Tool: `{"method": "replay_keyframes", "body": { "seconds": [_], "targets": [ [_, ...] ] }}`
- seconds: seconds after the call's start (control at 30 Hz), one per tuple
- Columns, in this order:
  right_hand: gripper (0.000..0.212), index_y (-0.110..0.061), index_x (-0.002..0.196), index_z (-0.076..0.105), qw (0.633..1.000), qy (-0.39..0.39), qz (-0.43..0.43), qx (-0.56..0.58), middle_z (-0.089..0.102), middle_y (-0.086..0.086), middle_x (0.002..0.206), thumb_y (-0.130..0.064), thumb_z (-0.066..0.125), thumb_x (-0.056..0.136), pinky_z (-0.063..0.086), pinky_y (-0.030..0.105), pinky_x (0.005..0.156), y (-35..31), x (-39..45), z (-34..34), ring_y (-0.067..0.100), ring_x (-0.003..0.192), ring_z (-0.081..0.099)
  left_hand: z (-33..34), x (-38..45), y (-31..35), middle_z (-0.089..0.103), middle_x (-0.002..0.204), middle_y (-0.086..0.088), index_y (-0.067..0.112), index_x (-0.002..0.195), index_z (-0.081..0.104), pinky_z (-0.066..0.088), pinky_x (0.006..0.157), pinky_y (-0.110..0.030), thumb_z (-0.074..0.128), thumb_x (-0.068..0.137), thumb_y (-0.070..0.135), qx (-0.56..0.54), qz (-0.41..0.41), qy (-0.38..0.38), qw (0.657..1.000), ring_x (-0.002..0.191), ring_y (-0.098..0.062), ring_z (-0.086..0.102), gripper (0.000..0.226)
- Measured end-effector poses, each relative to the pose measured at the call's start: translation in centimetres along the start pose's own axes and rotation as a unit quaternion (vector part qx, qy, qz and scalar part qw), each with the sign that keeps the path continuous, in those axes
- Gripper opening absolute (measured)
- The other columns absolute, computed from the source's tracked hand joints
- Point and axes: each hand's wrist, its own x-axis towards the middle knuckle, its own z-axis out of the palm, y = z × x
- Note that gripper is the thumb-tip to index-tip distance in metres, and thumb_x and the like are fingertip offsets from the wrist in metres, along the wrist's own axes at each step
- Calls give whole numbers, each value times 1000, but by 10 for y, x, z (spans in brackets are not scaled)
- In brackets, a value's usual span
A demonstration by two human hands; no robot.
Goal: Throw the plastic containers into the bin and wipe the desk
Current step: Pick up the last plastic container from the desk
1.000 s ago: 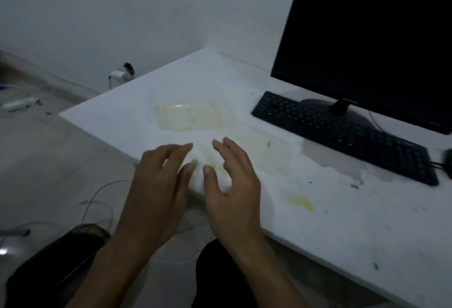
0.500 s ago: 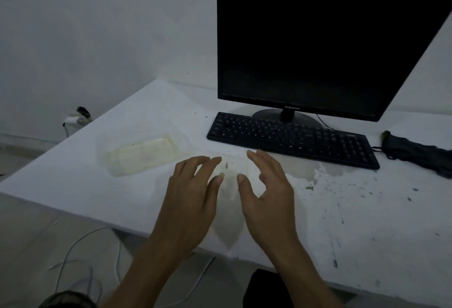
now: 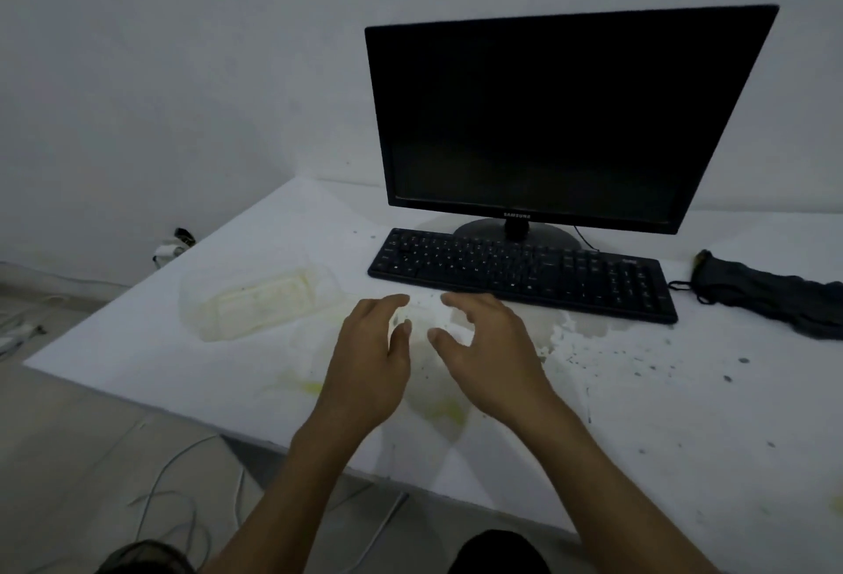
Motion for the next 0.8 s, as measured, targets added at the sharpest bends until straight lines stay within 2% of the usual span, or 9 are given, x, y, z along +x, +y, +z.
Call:
{"method": "replay_keyframes", "body": {
  "seconds": [0.1, 0.23, 0.33, 0.43, 0.57, 0.7, 0.8],
  "targets": [
    [49, -26, 130, 50, 995, -92, 23, -42, 45, -3, 138, -40, 61, 85, 39, 32, 101, 5, 17, -13, 16, 125, 43, -2, 7, 8, 51, 131, -2, 22, 129, 48, 38, 88, -20, 46, 96, 21, 3, -29, 4, 1000, 112, -14, 50, 34],
    [52, -23, 131, 50, 992, -124, 23, -31, 44, -2, 139, -40, 62, 84, 41, 31, 98, 9, 36, -12, 17, 124, 46, -10, 22, 3, 54, 122, -2, 25, 121, 54, 42, 78, -24, 46, 96, 26, -58, -130, 18, 990, 99, -13, 50, 26],
    [55, -21, 133, 47, 987, -151, 45, -1, 44, 0, 141, -40, 63, 84, 38, 25, 91, 16, 44, -8, 17, 123, 47, -12, 33, -10, 49, 122, -6, 24, 117, 56, 44, 90, -37, 48, 94, 28, -28, -178, 60, 982, 112, -22, 47, 25],
    [58, -19, 134, 46, 986, -159, 56, 7, 42, 2, 142, -40, 63, 83, 38, 24, 90, 27, 52, -3, 18, 123, 47, -9, 45, -21, 47, 127, -11, 22, 118, 56, 41, 98, -43, 49, 93, 26, 26, -183, 72, 980, 123, -29, 39, 26],
    [60, -16, 135, 45, 983, -171, 61, -15, 42, 3, 142, -40, 64, 83, 40, 32, 102, 40, 60, 10, 18, 128, 42, -6, 59, -29, 46, 131, -13, 18, 121, 56, 36, 97, -40, 50, 93, 21, 62, -161, 73, 982, 126, -31, 31, 28],
    [60, -15, 135, 45, 980, -178, 77, -41, 43, 3, 139, -41, 63, 84, 48, 27, 88, 45, 73, 21, 18, 122, 46, -16, 80, -48, 49, 127, -17, 13, 120, 58, 35, 95, -38, 55, 91, 19, 99, -136, 88, 982, 119, -35, 36, 30],
    [56, -14, 132, 48, 982, -154, 103, -39, 47, 5, 135, -41, 63, 84, 44, 30, 97, 46, 88, 31, 18, 119, 49, -32, 96, -66, 50, 125, -19, 10, 119, 59, 35, 94, -41, 55, 90, 20, 137, -131, 88, 978, 117, -37, 36, 31]
  ]
}}
